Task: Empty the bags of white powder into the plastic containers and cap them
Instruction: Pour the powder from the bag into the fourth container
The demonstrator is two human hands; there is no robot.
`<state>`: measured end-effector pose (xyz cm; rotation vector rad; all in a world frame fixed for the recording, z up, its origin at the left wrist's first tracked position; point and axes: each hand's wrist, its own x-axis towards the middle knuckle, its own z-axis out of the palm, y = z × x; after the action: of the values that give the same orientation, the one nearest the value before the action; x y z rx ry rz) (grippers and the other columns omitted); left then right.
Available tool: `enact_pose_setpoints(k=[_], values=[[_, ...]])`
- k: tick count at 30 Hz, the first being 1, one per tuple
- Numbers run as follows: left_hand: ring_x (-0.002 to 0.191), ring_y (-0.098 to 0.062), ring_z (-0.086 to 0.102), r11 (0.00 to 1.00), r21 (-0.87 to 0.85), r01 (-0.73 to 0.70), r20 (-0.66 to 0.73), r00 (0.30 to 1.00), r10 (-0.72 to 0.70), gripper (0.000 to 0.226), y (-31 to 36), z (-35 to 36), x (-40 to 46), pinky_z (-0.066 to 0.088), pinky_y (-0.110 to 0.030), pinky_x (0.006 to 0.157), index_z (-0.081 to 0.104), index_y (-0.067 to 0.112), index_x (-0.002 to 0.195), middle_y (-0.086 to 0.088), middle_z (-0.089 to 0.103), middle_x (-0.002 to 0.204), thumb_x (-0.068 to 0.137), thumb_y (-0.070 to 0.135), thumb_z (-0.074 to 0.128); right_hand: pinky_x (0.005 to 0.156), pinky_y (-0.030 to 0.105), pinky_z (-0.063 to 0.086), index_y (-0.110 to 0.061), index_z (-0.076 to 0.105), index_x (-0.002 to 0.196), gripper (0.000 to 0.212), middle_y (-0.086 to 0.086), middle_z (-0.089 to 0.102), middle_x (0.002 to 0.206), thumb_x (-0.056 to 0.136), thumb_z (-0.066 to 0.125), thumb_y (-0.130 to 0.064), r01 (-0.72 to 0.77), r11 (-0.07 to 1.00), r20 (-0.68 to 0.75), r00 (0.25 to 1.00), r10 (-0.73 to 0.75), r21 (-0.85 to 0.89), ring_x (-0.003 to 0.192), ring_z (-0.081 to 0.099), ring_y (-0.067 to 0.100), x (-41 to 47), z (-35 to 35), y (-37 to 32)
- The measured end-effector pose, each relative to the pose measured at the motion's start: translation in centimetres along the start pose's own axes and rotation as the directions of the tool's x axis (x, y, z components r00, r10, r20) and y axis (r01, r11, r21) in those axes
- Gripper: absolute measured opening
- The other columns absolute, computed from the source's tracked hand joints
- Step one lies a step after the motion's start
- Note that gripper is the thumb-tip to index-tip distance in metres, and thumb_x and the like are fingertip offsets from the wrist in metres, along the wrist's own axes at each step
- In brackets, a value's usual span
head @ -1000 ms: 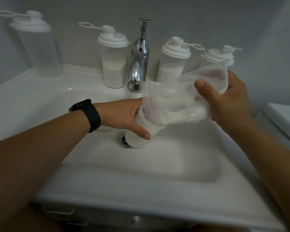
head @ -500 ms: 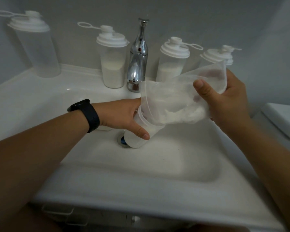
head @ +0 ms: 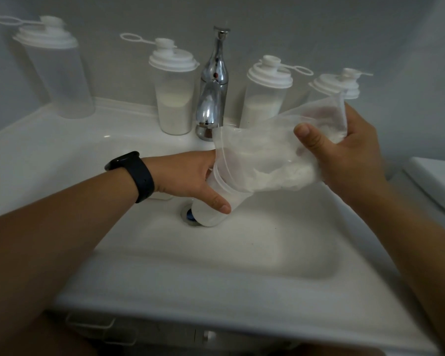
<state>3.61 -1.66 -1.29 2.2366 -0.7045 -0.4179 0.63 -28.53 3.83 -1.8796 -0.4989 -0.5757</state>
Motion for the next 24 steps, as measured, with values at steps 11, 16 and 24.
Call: enact_pose_setpoints(k=[11,16,24], values=[[0.123,0.003,0.059,1.0,-0.004,0.004,0.004,1.0,-0.004,0.088,0.16,-0.06,0.01,0.047,-0.036,0.113,0.045,0.047,0.136,0.028,0.063,0.13,0.063,0.047,0.095,0.072,0.013,0.051,-0.034,0.066,0.101,0.016,-0.028,0.072,0.085,0.089,0.075,-0.038,0.01,0.999,-0.024,1.0,-0.009,0.037,0.082,0.069,-0.004,0.04,0.06,-0.14],[0.124,0.003,0.059,1.0,-0.023,0.004,0.012,1.0,-0.004,0.092,0.08,0.09,0.01,0.047,-0.036,0.113,0.044,0.043,0.14,0.026,0.062,0.133,0.065,0.043,0.096,0.069,0.018,0.052,-0.037,0.066,0.098,0.013,-0.021,0.073,0.079,0.089,0.075,-0.04,0.01,0.999,-0.037,0.999,-0.008,0.053,0.075,0.069,0.0,0.06,0.02,0.02],[0.125,0.002,0.058,1.0,-0.012,0.006,0.014,1.0,-0.005,0.093,0.14,0.01,-0.1,0.046,-0.036,0.113,0.042,0.04,0.144,0.025,0.062,0.134,0.067,0.039,0.094,0.069,0.014,0.05,-0.034,0.066,0.095,0.007,-0.027,0.071,0.077,0.092,0.071,-0.037,0.005,0.997,-0.064,0.998,0.0,0.083,0.075,0.066,-0.006,0.24,-0.16,-0.15]])
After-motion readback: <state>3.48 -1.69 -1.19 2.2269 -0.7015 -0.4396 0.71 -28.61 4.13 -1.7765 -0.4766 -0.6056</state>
